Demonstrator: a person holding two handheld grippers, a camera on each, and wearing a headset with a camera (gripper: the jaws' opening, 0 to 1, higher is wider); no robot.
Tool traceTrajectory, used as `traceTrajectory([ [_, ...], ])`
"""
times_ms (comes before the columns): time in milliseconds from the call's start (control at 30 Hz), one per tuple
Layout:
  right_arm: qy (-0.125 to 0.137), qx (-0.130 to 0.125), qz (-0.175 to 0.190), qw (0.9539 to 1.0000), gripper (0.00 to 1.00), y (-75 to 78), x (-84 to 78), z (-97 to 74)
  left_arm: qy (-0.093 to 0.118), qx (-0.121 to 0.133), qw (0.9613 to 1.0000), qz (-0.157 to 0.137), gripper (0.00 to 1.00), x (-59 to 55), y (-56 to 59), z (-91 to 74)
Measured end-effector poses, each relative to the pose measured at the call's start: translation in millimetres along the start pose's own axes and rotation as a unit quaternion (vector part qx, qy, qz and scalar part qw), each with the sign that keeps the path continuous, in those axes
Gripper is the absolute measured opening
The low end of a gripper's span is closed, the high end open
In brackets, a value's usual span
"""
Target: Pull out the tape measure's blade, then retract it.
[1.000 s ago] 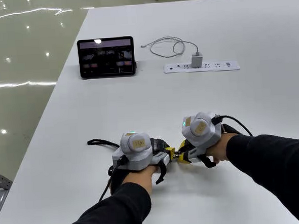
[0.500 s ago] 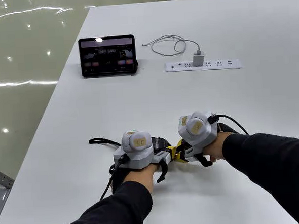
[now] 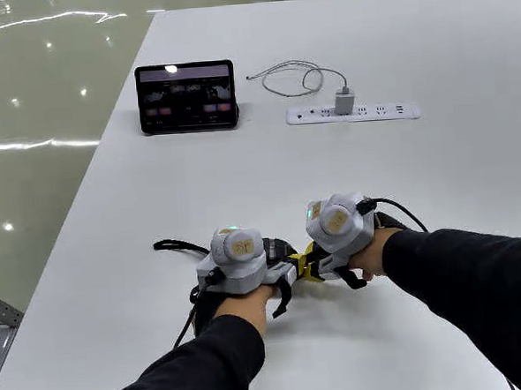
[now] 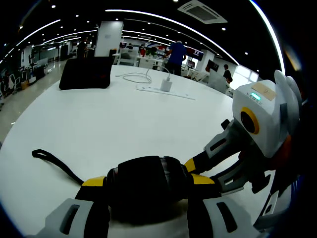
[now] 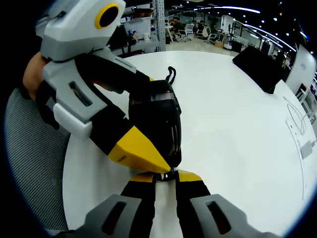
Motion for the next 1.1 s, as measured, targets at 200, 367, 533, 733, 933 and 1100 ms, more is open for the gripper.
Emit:
traceTrajectory([
  [200, 0.001, -0.002, 0.000, 1.0000, 0.11, 0.3, -0.2, 0.3, 0.001, 0.001, 1.0000, 0.000, 0.59, -0.2, 0.1, -0.5],
  [367, 0.002, -0.003, -0.001, 1.0000, 0.11, 0.4, -0.1, 0.2, 0.001, 0.001, 1.0000, 0.000, 0.59, -0.2, 0.0, -0.6],
  [533, 0.002, -0.003, -0.001, 1.0000, 0.11, 0.3, 0.0, -0.1, 0.005, 0.001, 1.0000, 0.000, 0.59, -0.1, 0.0, -0.8],
  [733, -0.002, -0.007, -0.004, 1.0000, 0.12, -1.5, 0.3, -0.3, 0.011, -0.004, 0.9999, 0.000, 0.61, 0.3, 0.0, -0.6],
  [933, -0.011, -0.012, -0.021, 0.9996, 0.12, -3.7, 2.5, -0.5, 0.014, -0.005, 0.9999, 0.004, 0.62, 0.1, 0.4, -1.1],
  [1100, -0.005, -0.009, -0.015, 0.9998, 0.15, -4.5, 3.3, -2.1, 0.015, -0.007, 0.9998, 0.006, 0.62, 0.1, 0.7, -1.0],
])
Point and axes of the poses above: the centre of the closed fingertips' face, and the gripper's own axes: z roughly forward along the fingers, y roughly to its right, x roughly out of its top, the point moved 4 cm from there along -z, roughly backward along the fingers, and after that the axes turned 15 degrees about -z, right-handed, at the moved point
